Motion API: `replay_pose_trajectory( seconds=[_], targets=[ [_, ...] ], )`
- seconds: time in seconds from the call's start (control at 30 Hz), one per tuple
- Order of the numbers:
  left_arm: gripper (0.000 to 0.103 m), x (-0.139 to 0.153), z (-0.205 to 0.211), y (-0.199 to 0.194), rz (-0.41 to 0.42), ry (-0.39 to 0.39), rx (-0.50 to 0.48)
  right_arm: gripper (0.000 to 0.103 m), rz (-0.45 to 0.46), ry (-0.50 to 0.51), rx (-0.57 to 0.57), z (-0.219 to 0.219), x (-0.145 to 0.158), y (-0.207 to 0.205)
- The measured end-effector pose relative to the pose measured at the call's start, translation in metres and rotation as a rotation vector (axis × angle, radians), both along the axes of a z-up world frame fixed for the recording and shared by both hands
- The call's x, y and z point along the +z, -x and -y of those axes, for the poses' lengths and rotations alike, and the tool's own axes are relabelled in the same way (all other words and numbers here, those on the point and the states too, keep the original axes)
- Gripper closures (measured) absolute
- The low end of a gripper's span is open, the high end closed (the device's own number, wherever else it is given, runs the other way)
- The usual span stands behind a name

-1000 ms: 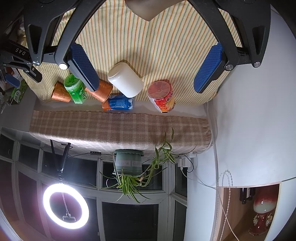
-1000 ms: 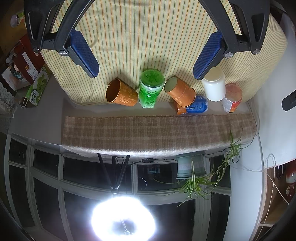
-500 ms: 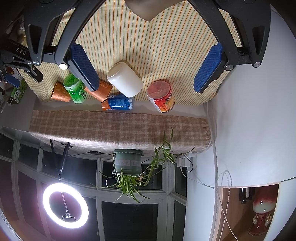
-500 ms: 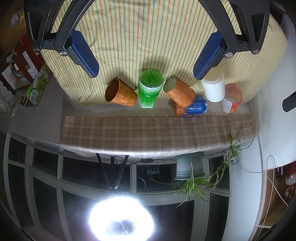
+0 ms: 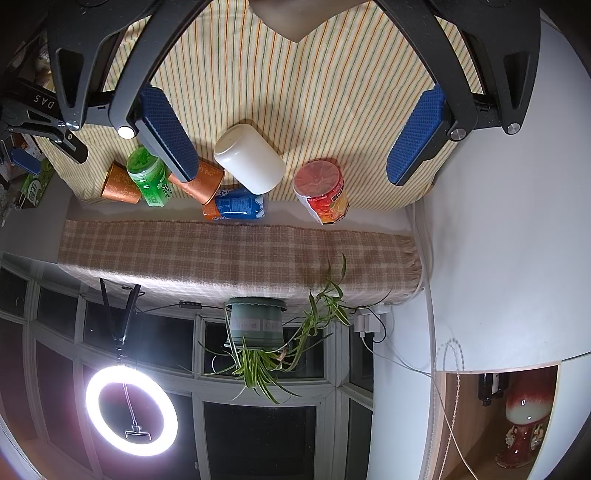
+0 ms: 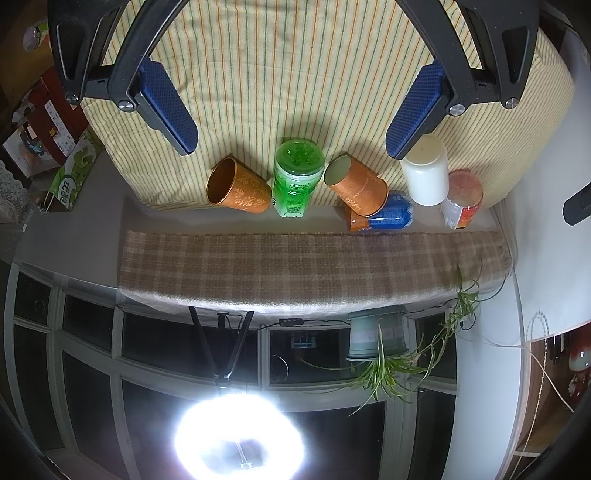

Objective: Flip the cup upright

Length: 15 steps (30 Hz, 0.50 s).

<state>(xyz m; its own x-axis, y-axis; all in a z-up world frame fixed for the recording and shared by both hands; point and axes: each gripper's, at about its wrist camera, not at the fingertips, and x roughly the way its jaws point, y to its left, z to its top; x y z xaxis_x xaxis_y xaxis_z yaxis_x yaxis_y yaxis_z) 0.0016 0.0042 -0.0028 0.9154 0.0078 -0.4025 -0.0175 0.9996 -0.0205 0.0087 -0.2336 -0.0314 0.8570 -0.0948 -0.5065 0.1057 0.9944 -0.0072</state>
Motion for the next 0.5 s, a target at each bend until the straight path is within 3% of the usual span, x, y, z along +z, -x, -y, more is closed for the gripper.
replay_pose_trajectory(
  seconds=[0.5],
  targets=[
    [0.000, -0.0024, -0.0035, -0.0005, -0.005, 0.000, 0.001, 0.000, -0.013, 0.001, 0.009, -0.0020, 0.0012, -0.0030]
  ],
)
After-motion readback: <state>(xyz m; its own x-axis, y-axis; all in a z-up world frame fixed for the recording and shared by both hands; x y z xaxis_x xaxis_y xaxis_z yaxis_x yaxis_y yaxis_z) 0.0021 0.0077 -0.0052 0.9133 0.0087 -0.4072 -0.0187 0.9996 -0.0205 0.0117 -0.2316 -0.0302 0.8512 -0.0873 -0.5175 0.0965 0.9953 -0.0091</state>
